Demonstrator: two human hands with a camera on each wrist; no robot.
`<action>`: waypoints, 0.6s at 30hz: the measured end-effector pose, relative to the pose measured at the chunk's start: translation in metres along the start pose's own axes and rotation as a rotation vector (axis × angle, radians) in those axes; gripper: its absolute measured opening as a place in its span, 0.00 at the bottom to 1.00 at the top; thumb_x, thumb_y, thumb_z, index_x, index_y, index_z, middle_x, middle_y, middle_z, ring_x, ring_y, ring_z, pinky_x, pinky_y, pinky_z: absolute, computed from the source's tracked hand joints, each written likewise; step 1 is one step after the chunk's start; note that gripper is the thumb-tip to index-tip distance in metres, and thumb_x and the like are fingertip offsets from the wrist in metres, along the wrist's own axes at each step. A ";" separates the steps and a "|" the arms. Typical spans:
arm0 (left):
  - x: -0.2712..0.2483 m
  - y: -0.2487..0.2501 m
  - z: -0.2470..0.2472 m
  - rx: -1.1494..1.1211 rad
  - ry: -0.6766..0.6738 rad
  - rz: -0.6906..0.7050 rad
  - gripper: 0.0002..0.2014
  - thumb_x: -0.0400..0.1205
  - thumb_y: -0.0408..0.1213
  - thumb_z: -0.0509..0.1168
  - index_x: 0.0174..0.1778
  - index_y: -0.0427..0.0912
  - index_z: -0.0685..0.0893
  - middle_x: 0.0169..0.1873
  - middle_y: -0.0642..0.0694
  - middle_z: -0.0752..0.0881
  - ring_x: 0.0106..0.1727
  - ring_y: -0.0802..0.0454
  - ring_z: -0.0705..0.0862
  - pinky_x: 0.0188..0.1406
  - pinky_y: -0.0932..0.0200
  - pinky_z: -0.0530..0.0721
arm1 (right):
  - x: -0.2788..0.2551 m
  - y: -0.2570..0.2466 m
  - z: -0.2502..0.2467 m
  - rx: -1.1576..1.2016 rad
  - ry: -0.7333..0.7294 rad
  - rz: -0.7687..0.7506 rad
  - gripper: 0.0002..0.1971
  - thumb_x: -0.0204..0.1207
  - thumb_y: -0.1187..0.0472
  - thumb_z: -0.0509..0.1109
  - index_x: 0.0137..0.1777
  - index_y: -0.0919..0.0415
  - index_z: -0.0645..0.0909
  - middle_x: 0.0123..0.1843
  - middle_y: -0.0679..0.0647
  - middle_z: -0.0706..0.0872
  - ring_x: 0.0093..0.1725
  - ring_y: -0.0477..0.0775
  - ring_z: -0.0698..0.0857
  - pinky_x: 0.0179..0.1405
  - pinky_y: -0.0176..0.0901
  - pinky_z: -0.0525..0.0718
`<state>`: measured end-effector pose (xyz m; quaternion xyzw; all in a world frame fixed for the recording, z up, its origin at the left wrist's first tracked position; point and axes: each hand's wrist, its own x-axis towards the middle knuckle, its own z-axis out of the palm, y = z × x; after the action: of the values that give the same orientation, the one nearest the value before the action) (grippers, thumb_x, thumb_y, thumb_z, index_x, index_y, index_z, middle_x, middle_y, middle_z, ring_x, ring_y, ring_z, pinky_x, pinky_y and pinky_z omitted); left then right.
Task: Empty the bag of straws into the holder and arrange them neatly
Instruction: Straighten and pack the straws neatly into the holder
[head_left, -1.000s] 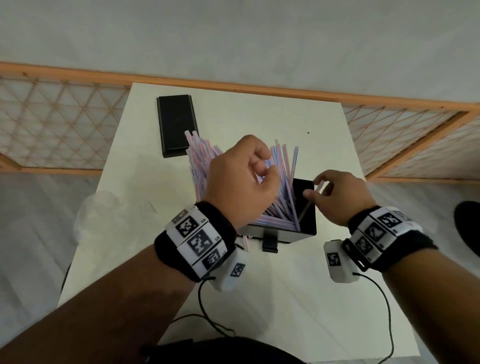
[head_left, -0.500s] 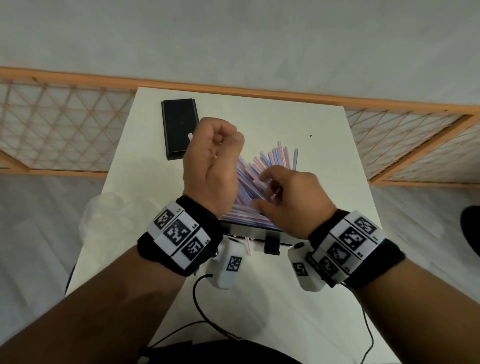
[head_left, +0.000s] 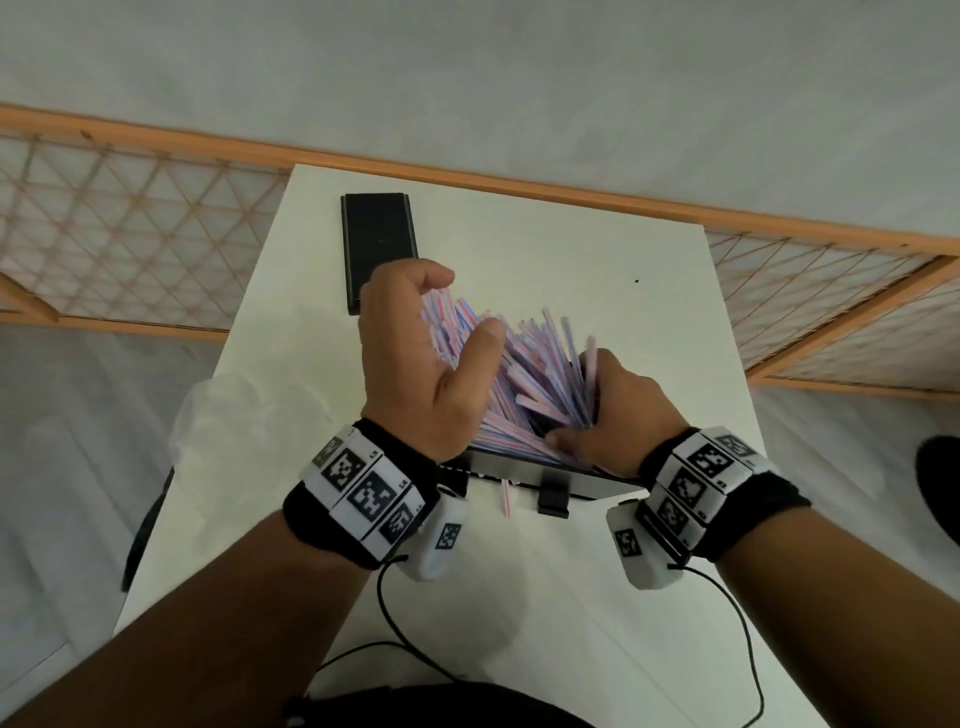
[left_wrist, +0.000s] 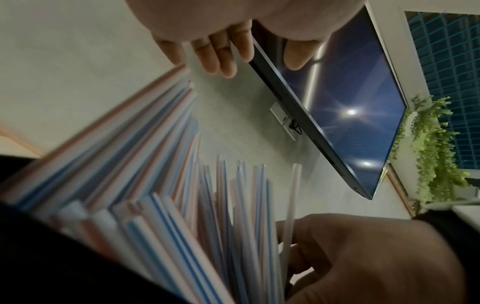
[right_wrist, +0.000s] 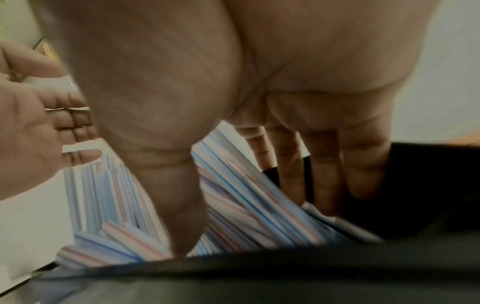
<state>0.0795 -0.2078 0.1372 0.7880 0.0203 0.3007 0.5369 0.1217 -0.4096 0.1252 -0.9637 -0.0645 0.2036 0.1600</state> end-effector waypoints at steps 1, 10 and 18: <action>0.000 -0.003 -0.002 0.005 0.019 -0.006 0.25 0.77 0.46 0.66 0.62 0.29 0.77 0.56 0.39 0.79 0.58 0.43 0.79 0.61 0.57 0.76 | 0.001 0.000 0.001 0.009 0.019 -0.018 0.37 0.66 0.48 0.83 0.70 0.57 0.69 0.56 0.55 0.85 0.58 0.63 0.84 0.52 0.45 0.78; 0.006 -0.035 -0.001 -0.476 0.264 -0.635 0.33 0.68 0.59 0.66 0.62 0.39 0.76 0.56 0.49 0.79 0.59 0.53 0.80 0.63 0.53 0.77 | 0.008 -0.003 0.013 0.014 0.003 -0.222 0.39 0.68 0.41 0.79 0.76 0.48 0.66 0.56 0.52 0.83 0.54 0.57 0.82 0.50 0.41 0.73; 0.000 -0.040 0.011 -0.605 0.150 -0.715 0.35 0.65 0.62 0.73 0.61 0.43 0.78 0.61 0.36 0.87 0.67 0.35 0.84 0.73 0.29 0.77 | 0.006 -0.003 0.020 0.134 0.113 -0.179 0.26 0.67 0.50 0.82 0.59 0.55 0.74 0.48 0.49 0.79 0.47 0.51 0.79 0.38 0.36 0.67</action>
<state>0.0966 -0.2002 0.1006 0.5160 0.2407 0.1455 0.8091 0.1183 -0.4005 0.1066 -0.9512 -0.1275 0.1376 0.2450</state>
